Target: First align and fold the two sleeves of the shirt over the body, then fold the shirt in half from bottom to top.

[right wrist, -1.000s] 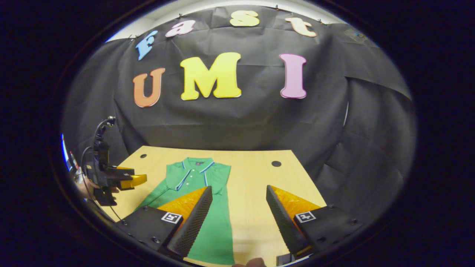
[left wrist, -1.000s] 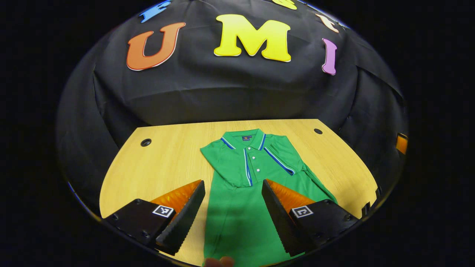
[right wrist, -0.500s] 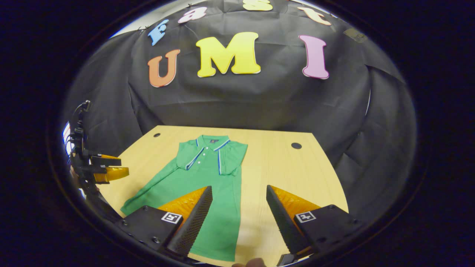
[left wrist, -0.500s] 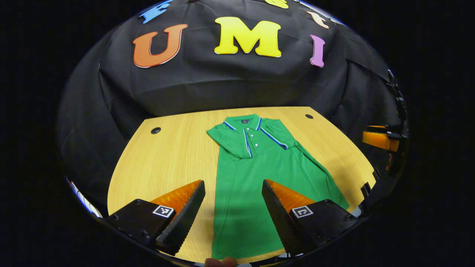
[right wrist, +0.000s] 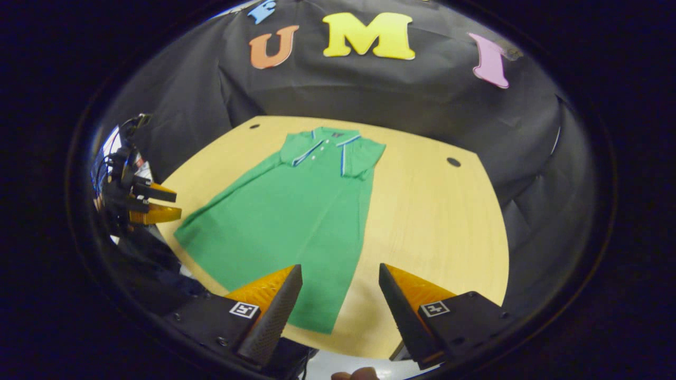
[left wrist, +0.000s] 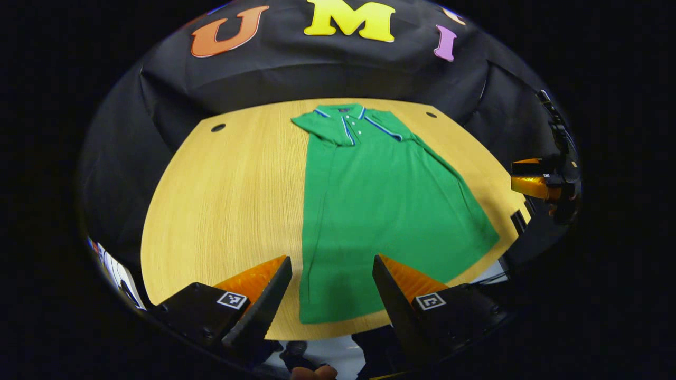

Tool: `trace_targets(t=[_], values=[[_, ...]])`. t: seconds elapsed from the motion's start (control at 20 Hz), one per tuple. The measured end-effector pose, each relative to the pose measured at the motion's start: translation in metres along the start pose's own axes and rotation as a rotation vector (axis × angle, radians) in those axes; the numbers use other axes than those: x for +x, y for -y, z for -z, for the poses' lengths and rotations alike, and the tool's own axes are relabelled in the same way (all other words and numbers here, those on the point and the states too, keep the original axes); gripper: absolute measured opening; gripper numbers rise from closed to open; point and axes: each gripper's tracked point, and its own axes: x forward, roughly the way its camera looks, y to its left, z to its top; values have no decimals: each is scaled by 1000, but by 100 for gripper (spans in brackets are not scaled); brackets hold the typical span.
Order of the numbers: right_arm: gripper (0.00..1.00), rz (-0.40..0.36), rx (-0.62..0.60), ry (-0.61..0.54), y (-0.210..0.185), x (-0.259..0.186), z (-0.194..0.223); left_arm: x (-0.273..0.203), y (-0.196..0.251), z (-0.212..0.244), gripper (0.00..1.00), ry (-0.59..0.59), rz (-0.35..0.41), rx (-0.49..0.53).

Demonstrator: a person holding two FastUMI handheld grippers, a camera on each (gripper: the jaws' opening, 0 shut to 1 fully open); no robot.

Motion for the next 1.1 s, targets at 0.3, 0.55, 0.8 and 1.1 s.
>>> trace_targets(t=[0.3, 0.55, 0.8, 1.1], values=[[93, -16, -105, -167, -19, -1, 80, 9, -6, 54, 99, -92, -19, -16], [95, -7, -103, -185, -24, 17, 87, 21, -14, 65, 99, -104, -44, 3], [95, -7, -73, -206, -32, 37, 94, 28, -14, 74, 99, -130, -39, 18], [91, -43, -95, -233, -35, 51, 102, 34, -10, 72, 100, -110, -37, 36]])
